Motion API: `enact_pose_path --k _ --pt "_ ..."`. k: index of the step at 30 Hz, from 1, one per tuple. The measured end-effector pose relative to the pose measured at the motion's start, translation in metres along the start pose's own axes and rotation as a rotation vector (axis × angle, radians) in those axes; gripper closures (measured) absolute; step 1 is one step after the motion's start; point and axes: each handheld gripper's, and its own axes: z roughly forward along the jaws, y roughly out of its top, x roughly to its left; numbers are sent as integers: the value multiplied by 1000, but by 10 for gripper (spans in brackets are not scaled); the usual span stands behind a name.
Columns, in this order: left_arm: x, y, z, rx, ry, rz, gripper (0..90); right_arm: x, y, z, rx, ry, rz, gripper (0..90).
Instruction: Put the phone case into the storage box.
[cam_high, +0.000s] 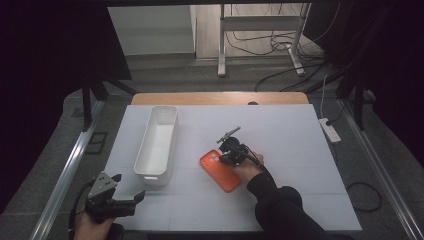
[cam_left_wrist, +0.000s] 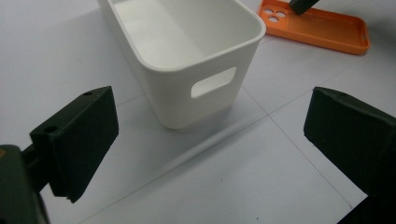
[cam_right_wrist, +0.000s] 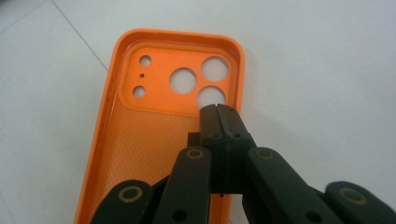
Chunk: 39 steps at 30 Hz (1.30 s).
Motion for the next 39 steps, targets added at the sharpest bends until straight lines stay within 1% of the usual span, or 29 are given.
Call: enact_pose_path --k 4,7,9,10,12,16,19,21,25,26,27,28,30,34,35,39 --pt "0 0 0 1 0 1 41 -6 -4 -4 3 -19 15 894" --pt "0 0 0 2 1 3 41 -8 -6 -4 0 -16 27 894" --pt "0 0 0 1 1 2 41 -7 -6 -4 -1 -13 27 894" --pt "0 0 0 1 1 2 41 -6 -5 -5 0 -18 18 893" --pt "0 0 0 1 1 2 41 -6 -5 -7 -10 -16 16 881" --pt "0 0 0 1 0 2 41 -7 -4 -16 -34 -5 27 747" --pt "-1 0 0 2 1 7 42 -8 -4 -23 -51 -12 36 622" --pt "-1 0 0 3 2 7 42 -9 -4 -29 -67 -16 38 520" --pt "-1 0 0 3 2 6 42 -10 -4 -38 -84 -27 23 311" --pt "-1 0 0 3 2 6 42 -10 -4 -38 -84 -27 23 311" --pt "-1 0 0 3 2 6 42 -10 -5 -40 -78 -39 15 232" --pt "-1 0 0 3 2 7 42 -9 -5 -42 -75 -51 3 179" --pt "-1 0 0 4 1 8 42 -8 -6 -45 -73 -57 -1 130" --pt "-1 0 0 4 1 8 42 -10 -9 -50 -64 -23 25 48" --pt "-1 0 0 4 1 8 42 -10 -10 -51 -59 -23 26 23" --pt "-1 1 0 4 2 8 42 -11 -14 -54 -42 -30 35 0"
